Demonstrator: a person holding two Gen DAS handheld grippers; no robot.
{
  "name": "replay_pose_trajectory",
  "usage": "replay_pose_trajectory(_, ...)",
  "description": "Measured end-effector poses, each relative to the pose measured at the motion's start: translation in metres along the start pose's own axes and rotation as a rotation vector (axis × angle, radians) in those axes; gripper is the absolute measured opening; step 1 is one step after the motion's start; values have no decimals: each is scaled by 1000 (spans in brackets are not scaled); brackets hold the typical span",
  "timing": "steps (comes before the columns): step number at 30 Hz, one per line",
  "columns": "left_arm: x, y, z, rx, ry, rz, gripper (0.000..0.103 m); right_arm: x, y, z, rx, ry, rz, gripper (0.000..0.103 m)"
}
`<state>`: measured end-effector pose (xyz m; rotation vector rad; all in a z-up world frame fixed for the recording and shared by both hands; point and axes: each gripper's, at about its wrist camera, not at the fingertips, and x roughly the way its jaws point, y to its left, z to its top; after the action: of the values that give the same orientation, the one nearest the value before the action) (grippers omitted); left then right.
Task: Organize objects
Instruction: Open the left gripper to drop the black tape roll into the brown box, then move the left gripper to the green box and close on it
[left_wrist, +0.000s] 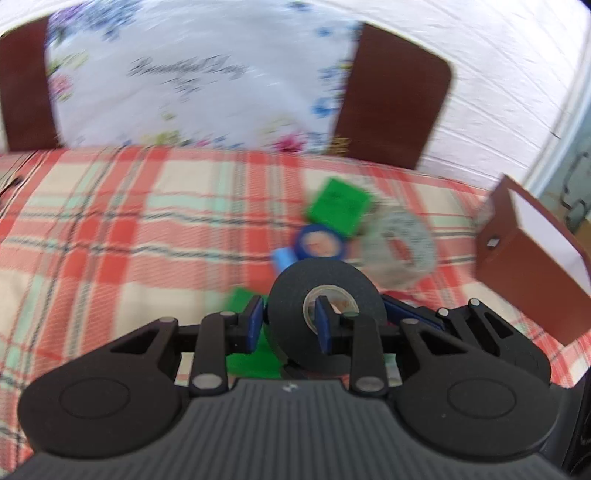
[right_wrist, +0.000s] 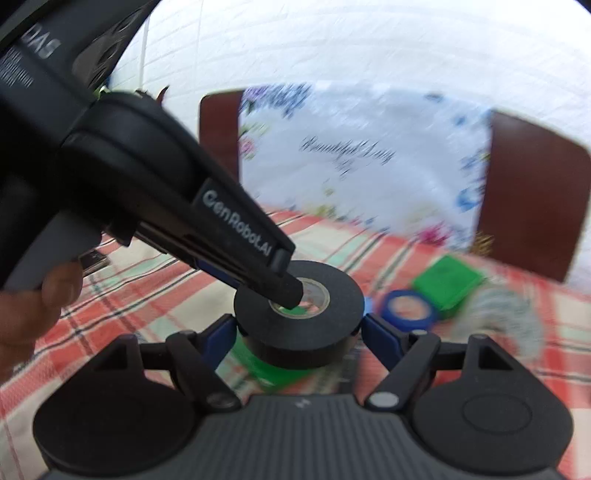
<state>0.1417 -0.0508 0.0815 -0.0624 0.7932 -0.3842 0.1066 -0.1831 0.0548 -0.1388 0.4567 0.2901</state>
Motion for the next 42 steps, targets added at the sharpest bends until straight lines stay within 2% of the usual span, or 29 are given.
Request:
replay_pose_trajectory(4,11,-68,15,73,-19,-80,32,-41,-34,-4,3,-58,-123,77)
replay_pose_trajectory(7,23,-132,30,131,-38,-171,32,-77,-74,-10,2,-96,-252,77)
replay_pose_trajectory(10,43,-198,40,191,-53,-264,32,-114,-122,-15,18,-124,-394,77)
replay_pose_trajectory(13,65,-258,43,264,-58,-336,32,-146,-178,-23,94,-122,-499,77)
replay_pose_trajectory(16,94,-301,42,315,-21,-364,32,-165,-226,-36,177,-95,-569,77)
replay_pose_trajectory(20,125,-335,38,356,41,-356,32,-174,-273,-55,301,-48,-594,77)
replay_pose_trajectory(23,124,-344,33,364,51,-353,34,-177,-290,-61,342,-42,-609,76)
replay_pose_trajectory(26,116,-341,29,388,26,-322,40,-176,-293,-63,347,-48,-627,79)
replay_pose_trajectory(30,105,-328,30,410,-3,-256,40,-188,-283,-63,368,-87,-613,79)
replay_pose_trajectory(32,95,-317,29,404,-21,-228,47,-195,-262,-64,356,-112,-615,79)
replay_pose_trajectory(36,69,-286,22,391,-59,-189,49,-196,-232,-53,315,-143,-592,79)
replay_pose_trajectory(42,48,-225,4,321,-44,-96,49,-182,-174,-54,284,-114,-502,79)
